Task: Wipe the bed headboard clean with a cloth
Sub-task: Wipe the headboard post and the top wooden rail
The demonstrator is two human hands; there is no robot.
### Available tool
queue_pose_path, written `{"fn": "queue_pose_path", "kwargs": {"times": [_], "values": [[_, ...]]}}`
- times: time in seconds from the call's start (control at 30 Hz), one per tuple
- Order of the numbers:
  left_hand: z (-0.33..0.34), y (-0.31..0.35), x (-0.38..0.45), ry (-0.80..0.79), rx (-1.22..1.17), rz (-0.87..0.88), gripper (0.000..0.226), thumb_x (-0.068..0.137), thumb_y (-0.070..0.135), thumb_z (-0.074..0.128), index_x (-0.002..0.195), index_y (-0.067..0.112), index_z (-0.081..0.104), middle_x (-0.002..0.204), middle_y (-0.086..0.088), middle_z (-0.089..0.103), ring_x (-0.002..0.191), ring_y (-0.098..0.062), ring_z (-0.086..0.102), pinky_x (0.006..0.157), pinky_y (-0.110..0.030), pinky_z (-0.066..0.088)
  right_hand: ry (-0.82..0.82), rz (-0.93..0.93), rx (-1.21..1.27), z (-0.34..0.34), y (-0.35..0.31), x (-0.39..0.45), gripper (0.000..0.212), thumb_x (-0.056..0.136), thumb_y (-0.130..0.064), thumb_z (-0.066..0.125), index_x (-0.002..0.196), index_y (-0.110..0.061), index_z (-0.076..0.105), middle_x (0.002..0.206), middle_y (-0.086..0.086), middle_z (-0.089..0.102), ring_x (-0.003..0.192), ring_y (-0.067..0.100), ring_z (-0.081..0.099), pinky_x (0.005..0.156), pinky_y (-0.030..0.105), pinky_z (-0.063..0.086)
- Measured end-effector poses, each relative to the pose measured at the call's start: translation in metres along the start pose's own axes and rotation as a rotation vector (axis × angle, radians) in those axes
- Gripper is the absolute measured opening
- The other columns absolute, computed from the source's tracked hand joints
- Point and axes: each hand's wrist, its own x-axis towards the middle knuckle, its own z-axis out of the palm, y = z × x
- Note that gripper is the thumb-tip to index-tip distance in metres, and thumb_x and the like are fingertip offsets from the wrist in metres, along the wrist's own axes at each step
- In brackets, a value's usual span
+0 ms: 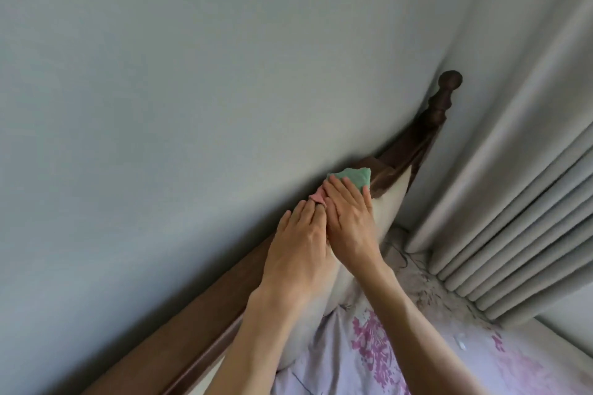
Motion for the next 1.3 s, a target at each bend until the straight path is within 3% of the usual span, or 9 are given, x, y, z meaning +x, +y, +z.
{"fn": "queue_pose_path", "kwargs": {"times": [0.13, 0.27, 0.5, 0.8, 0.93, 1.03, 1.13, 1.2, 1.3], "values": [[0.005, -0.006, -0.007, -0.012, 0.04, 0.013, 0.055, 0.104, 0.027, 0.032, 0.156, 0.017, 0.021, 0.165, 0.002, 0.017, 0.151, -0.008, 0.014, 0.123, -0.024, 0.004, 0.02, -0.194, 0.118, 0.003, 0.018, -0.015, 0.046, 0.104, -0.032, 0.031, 0.142, -0.02, 0.054, 0.151, -0.003, 0.048, 0.146, 0.017, 0.034, 0.125, 0.042, 0.011], [0.006, 0.007, 0.0, 0.015, 0.04, -0.124, 0.051, 0.104, 0.034, 0.036, 0.154, 0.02, 0.031, 0.163, 0.005, 0.022, 0.15, -0.008, 0.017, 0.115, -0.008, -0.003, -0.081, -0.243, 0.046, -0.014, 0.069, 0.022, 0.047, 0.107, -0.035, 0.026, 0.149, -0.023, 0.044, 0.156, -0.007, 0.039, 0.149, 0.012, 0.026, 0.125, 0.035, 0.0], [0.027, 0.041, 0.071, -0.041, 0.086, -0.145, 0.054, 0.105, 0.025, 0.034, 0.156, 0.01, 0.023, 0.164, -0.004, 0.022, 0.151, -0.013, 0.019, 0.121, -0.019, 0.006, -0.016, -0.237, 0.122, -0.016, 0.077, 0.026, 0.051, 0.101, -0.03, 0.027, 0.137, -0.013, 0.059, 0.144, 0.004, 0.056, 0.139, 0.024, 0.046, 0.12, 0.045, 0.027], [0.047, 0.05, 0.095, -0.067, 0.127, -0.134, 0.054, 0.105, 0.031, 0.03, 0.155, 0.014, 0.024, 0.163, -0.009, 0.022, 0.15, -0.021, 0.021, 0.123, -0.032, 0.013, -0.1, -0.053, 0.025, -0.017, 0.107, 0.073, 0.058, 0.104, -0.035, 0.011, 0.154, -0.015, 0.031, 0.161, 0.002, 0.029, 0.151, 0.017, 0.019, 0.124, 0.035, 0.007], [0.049, 0.06, 0.146, -0.086, -0.098, -0.095, 0.054, 0.101, 0.022, 0.033, 0.154, 0.009, 0.029, 0.161, -0.006, 0.029, 0.148, -0.016, 0.027, 0.123, -0.027, 0.015, -0.069, -0.061, 0.238, -0.014, 0.122, 0.069, 0.056, 0.103, -0.036, 0.015, 0.148, -0.021, 0.044, 0.155, -0.002, 0.041, 0.147, 0.014, 0.029, 0.124, 0.037, 0.01], [0.059, 0.071, 0.164, -0.161, 0.039, 0.027, 0.06, 0.1, 0.031, 0.025, 0.155, 0.01, 0.022, 0.162, -0.007, 0.026, 0.149, -0.022, 0.022, 0.123, -0.036, 0.015, -0.162, 0.158, 0.504, -0.018, 0.151, 0.1, 0.044, 0.107, -0.026, 0.027, 0.139, -0.012, 0.054, 0.143, 0.008, 0.054, 0.136, 0.024, 0.046, 0.118, 0.043, 0.029], [0.068, 0.07, 0.173, -0.155, 0.101, 0.029, 0.055, 0.103, 0.03, 0.023, 0.156, 0.014, 0.019, 0.162, -0.002, 0.025, 0.148, -0.02, 0.022, 0.12, -0.037, 0.022, -0.102, 0.196, 0.509, -0.011, 0.154, 0.111, 0.044, 0.105, -0.023, 0.029, 0.127, -0.005, 0.063, 0.131, 0.008, 0.063, 0.121, 0.007, 0.051, 0.11, 0.008, 0.024], [0.068, 0.071, 0.173, -0.145, 0.102, 0.013, 0.054, 0.103, 0.032, 0.026, 0.155, 0.015, 0.025, 0.16, -0.001, 0.029, 0.142, -0.021, 0.029, 0.116, -0.038, 0.028, -0.127, 0.196, 0.55, -0.005, 0.163, 0.104, 0.044, 0.103, -0.026, 0.03, 0.127, -0.013, 0.065, 0.128, -0.006, 0.061, 0.116, -0.01, 0.047, 0.102, -0.002, 0.019], [0.065, 0.078, 0.177, -0.182, 0.13, -0.008, 0.049, 0.098, 0.035, 0.034, 0.144, 0.017, 0.041, 0.153, -0.004, 0.037, 0.131, -0.031, 0.038, 0.106, -0.045, 0.036, -0.227, 0.175, 0.346, -0.005, 0.204, 0.12, 0.043, 0.109, -0.025, 0.028, 0.15, -0.02, 0.04, 0.158, -0.007, 0.032, 0.148, 0.004, 0.016, 0.121, 0.022, 0.005]]}}
